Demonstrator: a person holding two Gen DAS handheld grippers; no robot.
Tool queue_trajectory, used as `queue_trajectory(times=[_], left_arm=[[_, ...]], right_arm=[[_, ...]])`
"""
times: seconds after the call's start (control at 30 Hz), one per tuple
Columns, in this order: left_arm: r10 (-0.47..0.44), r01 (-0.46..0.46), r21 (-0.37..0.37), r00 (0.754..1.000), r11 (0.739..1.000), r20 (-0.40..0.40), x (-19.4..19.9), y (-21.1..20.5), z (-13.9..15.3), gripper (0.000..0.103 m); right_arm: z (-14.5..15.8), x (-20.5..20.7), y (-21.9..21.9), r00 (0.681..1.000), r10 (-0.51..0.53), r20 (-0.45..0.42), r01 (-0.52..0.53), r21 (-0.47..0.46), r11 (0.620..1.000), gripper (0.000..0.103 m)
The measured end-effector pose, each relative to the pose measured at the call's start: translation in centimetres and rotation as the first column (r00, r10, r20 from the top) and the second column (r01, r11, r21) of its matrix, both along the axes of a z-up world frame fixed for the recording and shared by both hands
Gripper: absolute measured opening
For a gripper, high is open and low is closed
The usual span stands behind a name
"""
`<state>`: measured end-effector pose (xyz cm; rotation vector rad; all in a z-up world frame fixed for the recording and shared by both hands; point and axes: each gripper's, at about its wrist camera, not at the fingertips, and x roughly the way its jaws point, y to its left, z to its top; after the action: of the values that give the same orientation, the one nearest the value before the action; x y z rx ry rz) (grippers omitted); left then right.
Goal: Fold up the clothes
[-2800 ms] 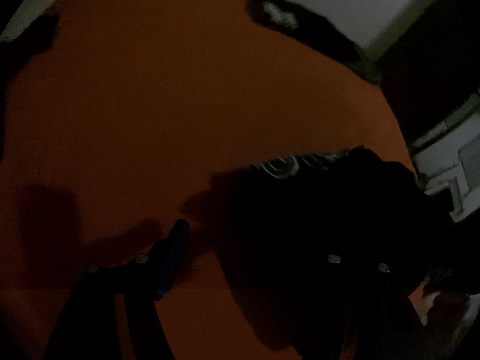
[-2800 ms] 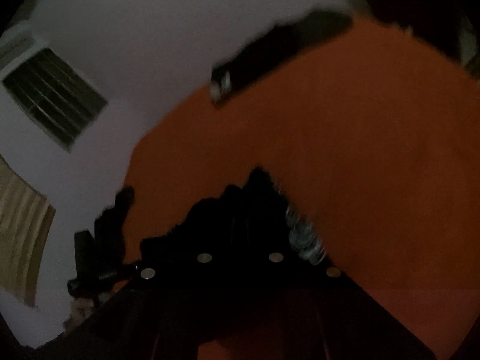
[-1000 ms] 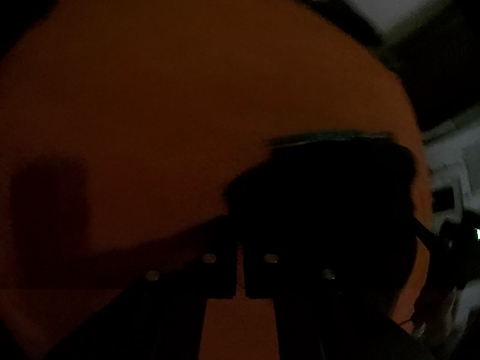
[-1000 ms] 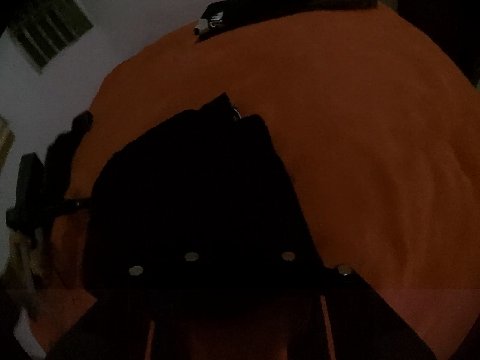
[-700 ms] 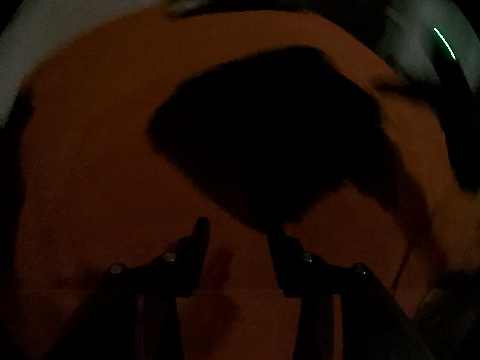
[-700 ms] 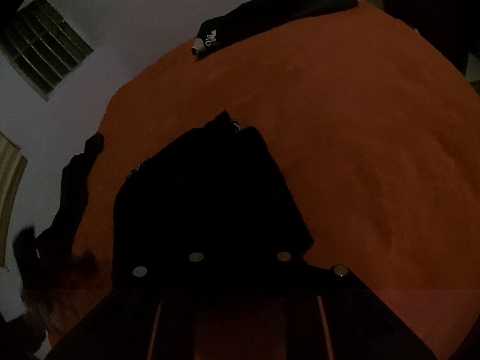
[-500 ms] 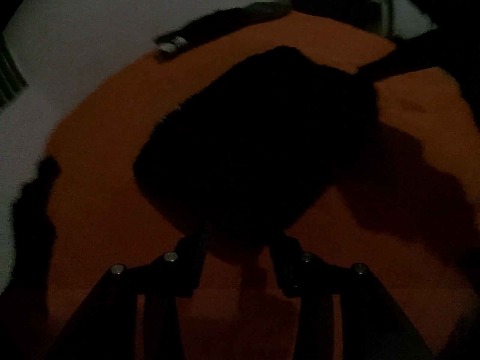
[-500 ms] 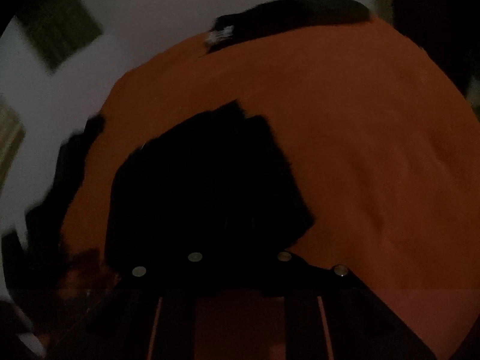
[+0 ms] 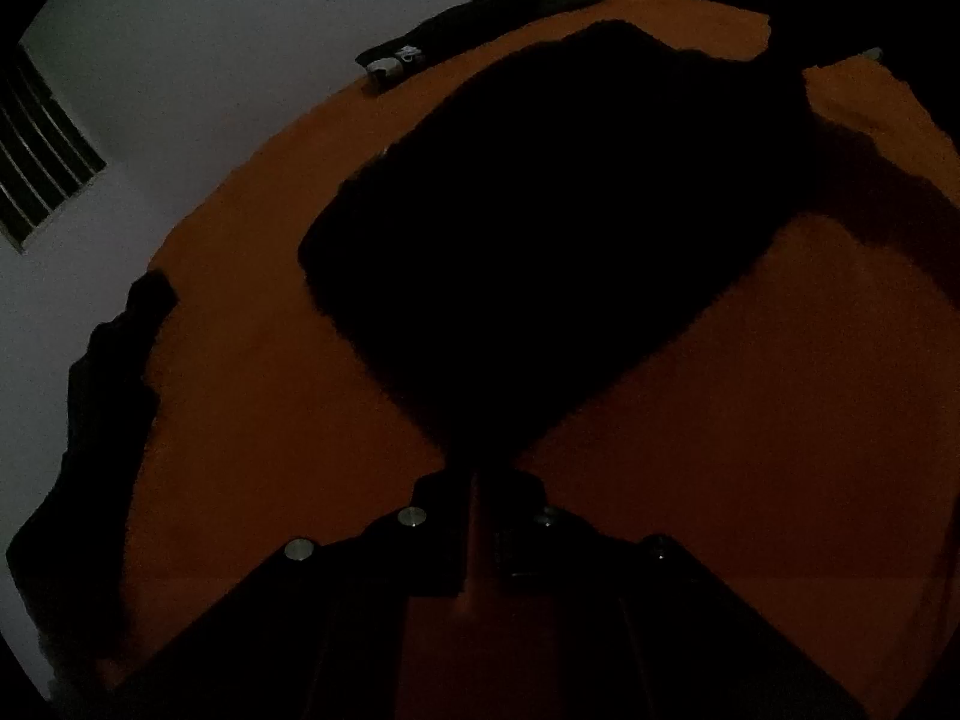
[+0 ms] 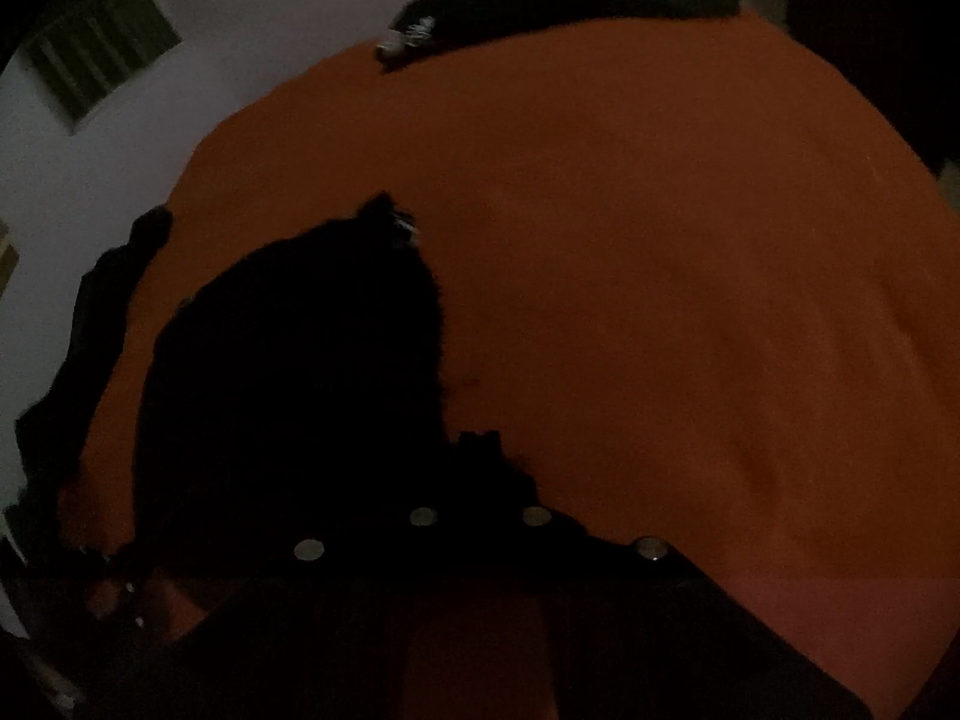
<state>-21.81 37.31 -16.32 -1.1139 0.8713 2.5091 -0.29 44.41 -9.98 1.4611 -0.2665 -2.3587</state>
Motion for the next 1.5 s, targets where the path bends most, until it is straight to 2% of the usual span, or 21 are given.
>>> queue_trajectory(times=[0.13,0.17,0.2,0.23,0.4,0.43,0.6,0.67,0.73,0.8,0.83,0.87,0.9,0.93,1.0,1.1,1.27,1.33,1.37,1.43,1.5], left_arm=[[-0.063,0.061,-0.031,0.994,0.998,-0.089,0.7,0.0,0.4,0.007],[-0.064,0.062,-0.031,0.993,0.998,-0.1,0.4,0.1,0.5,0.007],[-0.06,0.057,-0.03,0.993,0.998,-0.104,0.2,0.2,0.5,0.007],[-0.056,0.053,-0.032,0.993,0.998,-0.107,-0.1,0.4,0.4,0.007],[-0.05,0.044,-0.056,0.992,0.997,-0.114,1.4,1.4,-0.2,0.008],[-0.05,0.042,-0.063,0.992,0.997,-0.119,2.6,1.3,-0.1,0.008],[0.031,-0.038,-0.074,0.995,0.996,-0.094,2.3,0.0,-0.8,0.008],[0.045,-0.051,-0.064,0.995,0.997,-0.09,3.1,-0.9,-0.6,0.008],[0.044,-0.05,-0.059,0.994,0.997,-0.095,4.0,-1.7,-0.4,0.008],[-0.026,0.015,-0.076,0.988,0.997,-0.15,5.2,-1.0,0.0,0.018],[-0.052,0.039,-0.08,0.984,0.996,-0.171,5.4,-0.5,0.1,0.032],[-0.071,0.056,-0.083,0.979,0.995,-0.19,5.4,0.1,0.2,0.035],[-0.075,0.059,-0.084,0.977,0.995,-0.198,5.2,0.5,0.1,0.035],[-0.053,0.039,-0.08,0.981,0.996,-0.188,4.5,0.6,-0.1,0.028],[0.005,-0.015,-0.068,0.988,0.998,-0.152,3.1,0.4,-0.8,0.001],[0.193,-0.193,-0.004,0.981,0.981,0.012,1.1,-3.9,-2.2,0.0],[0.094,-0.099,0.066,0.993,0.993,0.067,2.0,-7.4,-0.3,0.002],[0.057,-0.102,0.231,0.979,0.968,0.195,0.5,-8.9,1.9,0.009],[0.033,-0.127,0.333,0.961,0.934,0.276,-0.9,-9.7,2.7,0.015],[-0.033,-0.227,0.526,0.898,0.819,0.439,-4.2,-11.2,3.5,0.047],[-0.094,-0.359,0.637,0.82,0.682,0.564,-7.4,-12.2,2.4,0.057]], right_arm=[[1.4,2.4,1.8,1.0,-0.017,0.025,0.021,-0.169,0.985,0.01],[1.6,3.0,1.8,0.999,-0.015,0.029,0.02,-0.201,0.979,0.018],[1.6,3.4,1.8,0.999,-0.016,0.03,0.022,-0.215,0.976,0.044],[1.7,3.9,1.7,0.999,-0.017,0.031,0.024,-0.229,0.973,0.055],[0.6,3.6,0.2,0.999,-0.015,0.045,0.027,-0.267,0.963,0.057],[0.4,3.4,-0.2,0.999,-0.025,0.048,0.037,-0.257,0.966,0.047],[2.3,4.9,1.4,0.98,-0.198,-0.012,0.192,-0.203,0.96,0.043],[3.0,5.3,1.4,0.987,-0.156,-0.036,0.145,-0.209,0.967,0.046],[2.9,4.9,-0.4,0.998,-0.056,-0.04,0.047,-0.2,0.979,0.063],[2.5,4.3,-2.5,0.999,0.019,-0.05,-0.026,-0.135,0.99,0.063],[2.2,4.0,-3.6,0.997,0.047,-0.063,-0.052,-0.085,0.995,0.053],[2.0,3.6,-4.2,0.996,0.051,-0.074,-0.054,-0.04,0.998,0.036],[1.8,3.2,-4.7,0.996,0.042,-0.079,-0.042,0.004,0.999,0.007],[1.8,2.8,-4.7,0.996,0.024,-0.084,-0.023,0.014,1.0,0.007],[2.3,2.6,-3.6,0.993,-0.044,-0.107,0.039,-0.049,0.998,0.006],[2.2,2.7,-1.9,0.99,-0.097,-0.101,0.089,-0.076,0.993,0.006],[-1.2,1.3,-0.2,0.997,-0.053,0.055,0.062,-0.165,0.984,0.012],[-0.7,0.3,0.8,0.997,-0.03,0.073,0.046,-0.22,0.974,0.037],[-0.3,-0.3,1.1,0.998,-0.017,0.065,0.032,-0.234,0.972,0.046],[0.3,-2.3,1.0,0.997,0.053,0.059,-0.034,-0.282,0.959,0.072],[0.4,-4.6,0.4,0.988,0.142,0.065,-0.113,-0.327,0.938,0.074]])
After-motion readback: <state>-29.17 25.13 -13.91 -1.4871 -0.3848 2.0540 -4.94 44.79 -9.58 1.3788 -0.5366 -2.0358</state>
